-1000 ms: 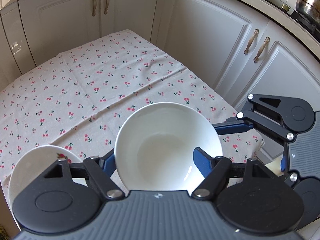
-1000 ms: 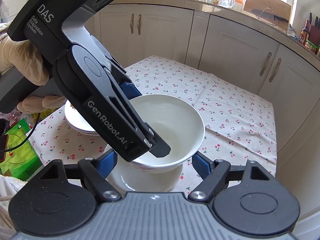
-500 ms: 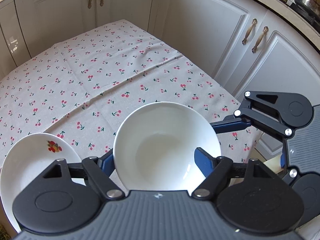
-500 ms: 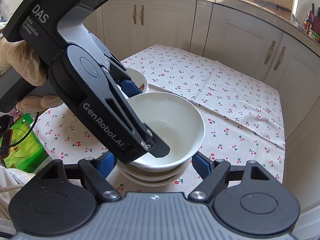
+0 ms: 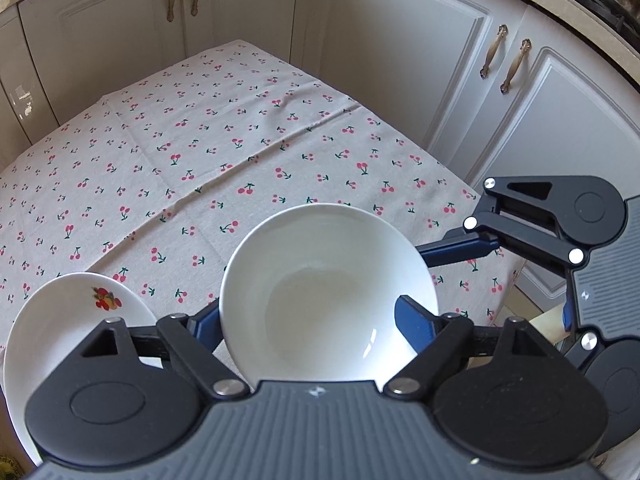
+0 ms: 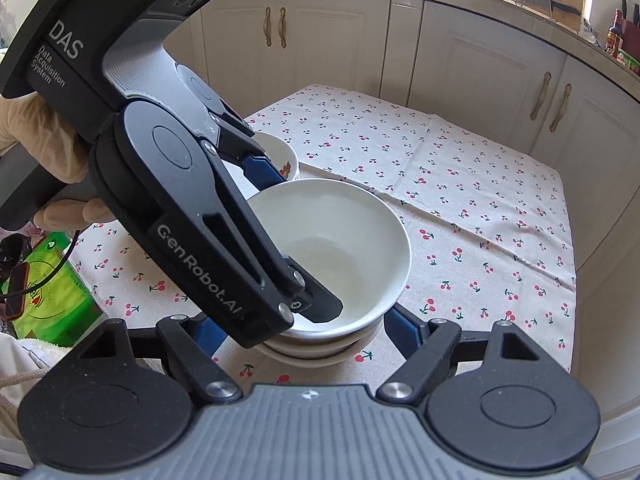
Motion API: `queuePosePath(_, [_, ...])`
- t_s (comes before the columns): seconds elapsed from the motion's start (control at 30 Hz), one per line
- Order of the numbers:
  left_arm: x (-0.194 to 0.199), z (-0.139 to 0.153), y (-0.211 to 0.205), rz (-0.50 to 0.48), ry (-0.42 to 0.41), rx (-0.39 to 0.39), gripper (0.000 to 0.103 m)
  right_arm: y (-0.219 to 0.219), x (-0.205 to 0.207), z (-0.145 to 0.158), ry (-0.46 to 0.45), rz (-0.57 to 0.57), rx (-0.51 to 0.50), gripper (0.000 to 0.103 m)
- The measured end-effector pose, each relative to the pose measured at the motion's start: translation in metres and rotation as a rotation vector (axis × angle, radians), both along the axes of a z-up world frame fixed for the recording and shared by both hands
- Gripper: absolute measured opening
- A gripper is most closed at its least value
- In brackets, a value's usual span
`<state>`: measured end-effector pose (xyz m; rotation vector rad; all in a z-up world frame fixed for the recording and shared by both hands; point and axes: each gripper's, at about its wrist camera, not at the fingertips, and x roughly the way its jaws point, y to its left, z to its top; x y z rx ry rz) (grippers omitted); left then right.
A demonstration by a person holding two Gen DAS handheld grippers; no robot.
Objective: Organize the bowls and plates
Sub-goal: 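Lower the bowl onto the bowl stack and open the left tool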
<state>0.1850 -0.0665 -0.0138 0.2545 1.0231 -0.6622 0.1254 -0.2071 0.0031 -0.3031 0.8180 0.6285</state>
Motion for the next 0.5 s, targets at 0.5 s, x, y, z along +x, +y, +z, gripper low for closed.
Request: queuePosePath(0.5, [0.005, 0.021, 0.012, 0.014, -0.079, -0.079, 0.089, -0.001, -0.011, 0.01, -0.078, 0.028, 0.033, 0.098])
